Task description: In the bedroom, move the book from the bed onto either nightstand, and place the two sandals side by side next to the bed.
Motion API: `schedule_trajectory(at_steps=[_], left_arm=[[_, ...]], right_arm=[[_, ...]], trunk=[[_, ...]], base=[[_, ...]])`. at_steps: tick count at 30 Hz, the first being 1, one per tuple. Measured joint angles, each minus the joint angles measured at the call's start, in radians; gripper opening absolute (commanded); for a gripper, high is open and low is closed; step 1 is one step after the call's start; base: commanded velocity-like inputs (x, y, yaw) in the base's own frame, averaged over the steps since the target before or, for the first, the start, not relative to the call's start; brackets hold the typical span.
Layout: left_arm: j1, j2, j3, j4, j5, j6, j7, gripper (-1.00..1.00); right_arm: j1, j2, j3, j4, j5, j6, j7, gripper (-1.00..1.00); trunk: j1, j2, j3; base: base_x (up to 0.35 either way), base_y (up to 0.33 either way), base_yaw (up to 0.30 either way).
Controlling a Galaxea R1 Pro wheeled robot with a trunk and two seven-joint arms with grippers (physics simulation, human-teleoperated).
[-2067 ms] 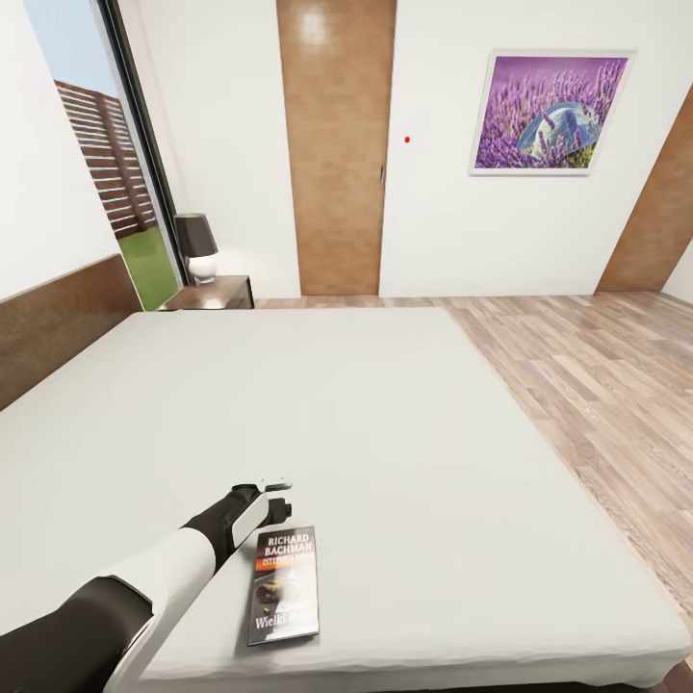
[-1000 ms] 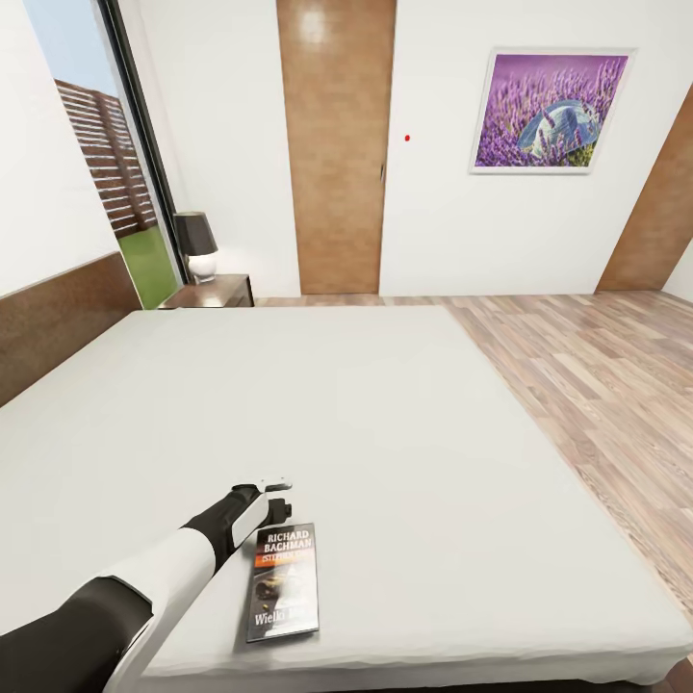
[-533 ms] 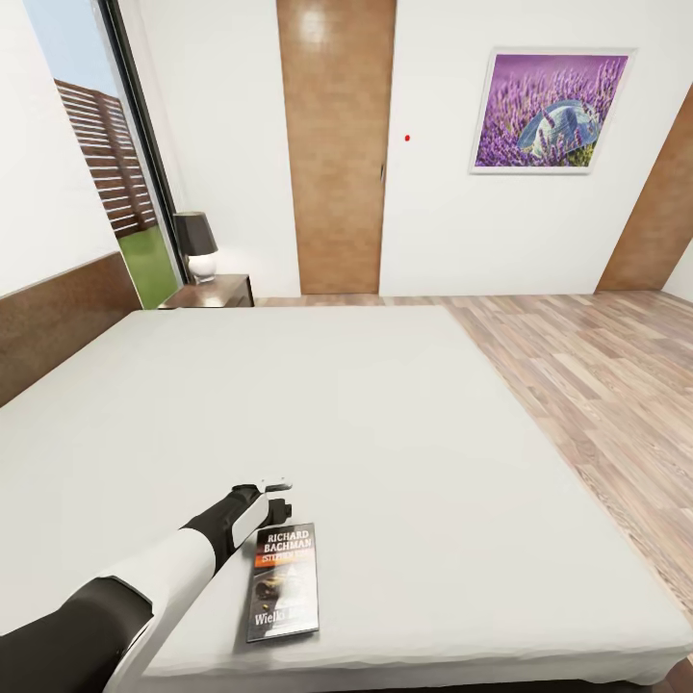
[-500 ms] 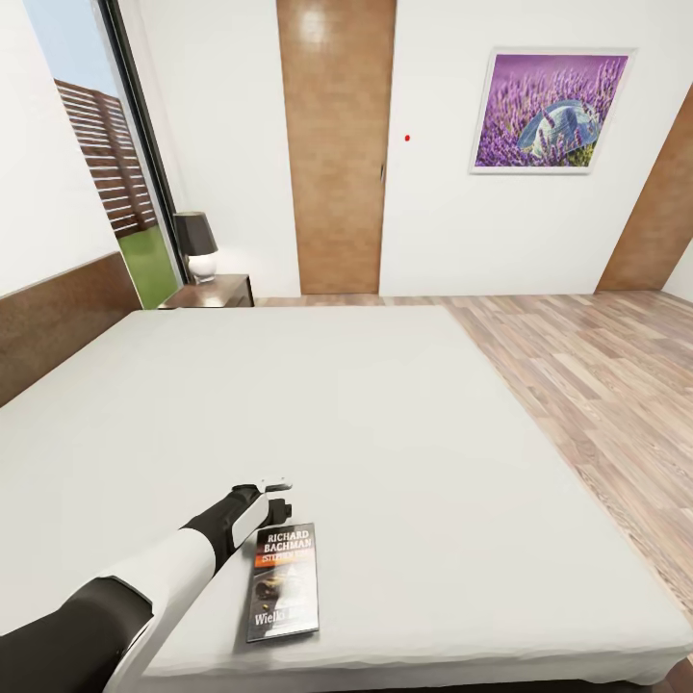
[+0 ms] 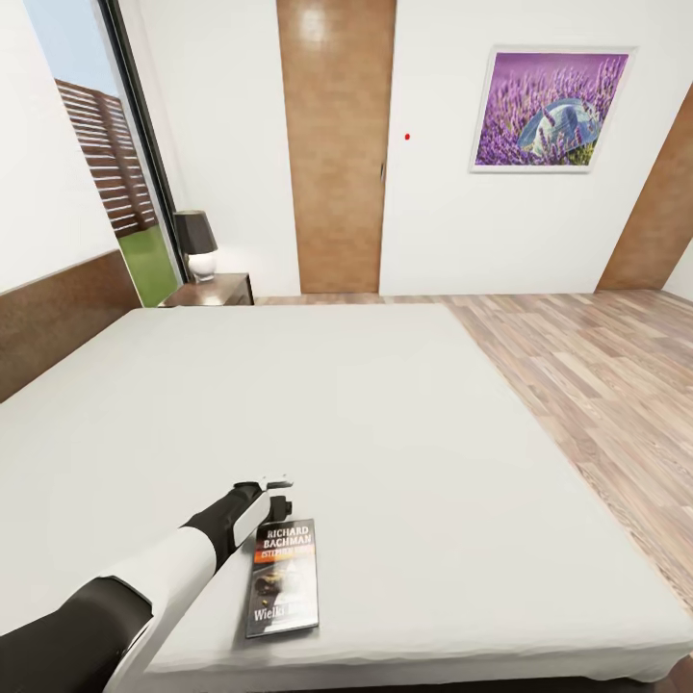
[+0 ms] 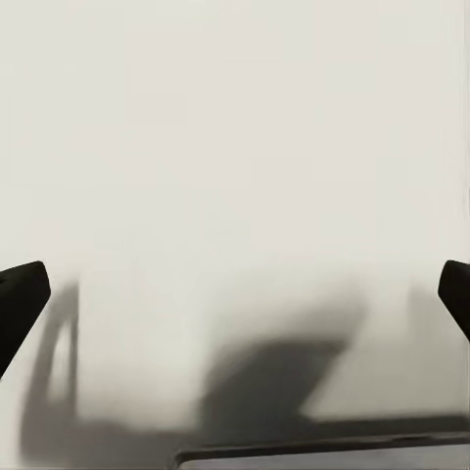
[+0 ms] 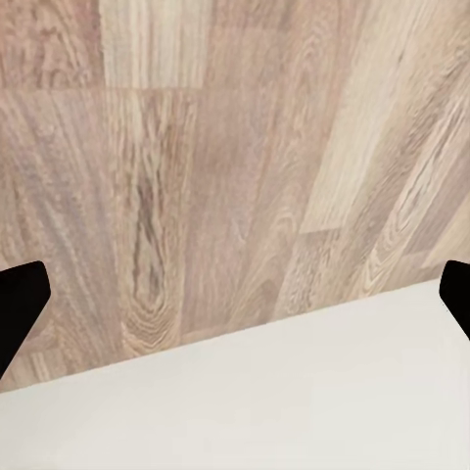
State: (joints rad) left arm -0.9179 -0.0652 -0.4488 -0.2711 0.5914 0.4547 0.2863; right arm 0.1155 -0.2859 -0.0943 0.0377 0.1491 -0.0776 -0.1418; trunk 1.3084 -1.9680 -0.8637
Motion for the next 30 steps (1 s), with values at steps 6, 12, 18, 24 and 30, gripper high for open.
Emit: schedule_trajectory(at_steps=[6, 12, 18, 24, 30], left_arm=[[0.0, 0.0, 0.0, 0.0, -0.001, -0.001, -0.001, 1.0], [0.0, 0.0, -0.001, 0.0, -0.001, -0.001, -0.001, 1.0], [0.0, 0.0, -0.001, 0.0, -0.001, -0.001, -0.001, 1.0], [0.0, 0.0, 0.0, 0.0, -0.001, -0.001, -0.001, 1.0], [0.0, 0.0, 0.0, 0.0, 0.0, -0.002, -0.001, 1.0]], right_arm=[[0.0, 0.0, 0.0, 0.0, 0.0, 0.0, -0.003, 1.0], [0.0, 0.001, 0.0, 0.0, 0.0, 0.0, -0.003, 1.0], [0.0, 0.001, 0.0, 0.0, 0.0, 0.0, -0.004, 1.0], [0.0, 0.001, 0.0, 0.0, 0.0, 0.0, -0.004, 1.0], [0.0, 0.001, 0.0, 0.0, 0.0, 0.0, -0.004, 1.0]], trunk=[[0.0, 0.0, 0.0], [0.0, 0.0, 0.0], [0.0, 0.0, 0.0], [0.0, 0.0, 0.0], [0.0, 0.0, 0.0]], base=[[0.0, 0.0, 0.0], [0.0, 0.0, 0.0], [0.0, 0.0, 0.0], [0.0, 0.0, 0.0], [0.0, 0.0, 0.0]])
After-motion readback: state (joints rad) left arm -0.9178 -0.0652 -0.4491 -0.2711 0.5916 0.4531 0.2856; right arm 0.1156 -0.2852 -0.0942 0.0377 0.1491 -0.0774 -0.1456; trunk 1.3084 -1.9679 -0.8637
